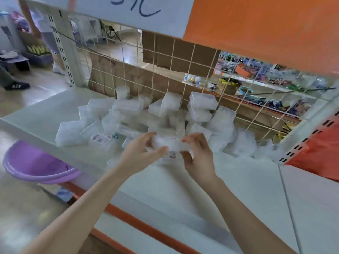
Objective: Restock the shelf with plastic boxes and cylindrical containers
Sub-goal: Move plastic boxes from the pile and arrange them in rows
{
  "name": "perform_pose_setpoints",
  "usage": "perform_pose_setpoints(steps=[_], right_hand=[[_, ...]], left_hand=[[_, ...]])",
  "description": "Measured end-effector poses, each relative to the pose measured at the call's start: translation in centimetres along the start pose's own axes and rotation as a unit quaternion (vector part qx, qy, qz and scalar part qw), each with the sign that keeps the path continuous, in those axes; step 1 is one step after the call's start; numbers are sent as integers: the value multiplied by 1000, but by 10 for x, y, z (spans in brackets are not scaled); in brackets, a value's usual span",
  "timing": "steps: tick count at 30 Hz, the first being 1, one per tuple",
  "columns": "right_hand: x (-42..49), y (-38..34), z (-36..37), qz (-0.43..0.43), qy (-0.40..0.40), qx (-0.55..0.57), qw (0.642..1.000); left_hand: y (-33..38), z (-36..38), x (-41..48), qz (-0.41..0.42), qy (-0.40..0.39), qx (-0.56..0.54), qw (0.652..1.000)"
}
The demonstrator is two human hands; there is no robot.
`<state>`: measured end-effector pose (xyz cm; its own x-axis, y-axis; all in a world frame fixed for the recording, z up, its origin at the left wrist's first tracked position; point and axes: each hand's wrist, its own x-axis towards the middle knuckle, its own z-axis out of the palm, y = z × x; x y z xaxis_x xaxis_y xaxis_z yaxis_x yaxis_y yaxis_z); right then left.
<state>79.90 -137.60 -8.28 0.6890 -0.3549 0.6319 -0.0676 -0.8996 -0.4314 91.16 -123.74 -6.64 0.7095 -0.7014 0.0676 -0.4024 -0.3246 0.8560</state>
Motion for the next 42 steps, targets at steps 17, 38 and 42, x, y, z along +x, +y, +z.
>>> perform_pose_setpoints(steps=[17,38,42], right_hand=[[0,4,-34,90,-170,140,971],[-36,-5,-33,216,-17,77,973],[-38,3,-52,156,-129,52,978]], left_hand=[[5,0,33,154,-110,62,980],[26,41,31,4,-167,-182,969],[23,38,30,-9,-290,-126,949]])
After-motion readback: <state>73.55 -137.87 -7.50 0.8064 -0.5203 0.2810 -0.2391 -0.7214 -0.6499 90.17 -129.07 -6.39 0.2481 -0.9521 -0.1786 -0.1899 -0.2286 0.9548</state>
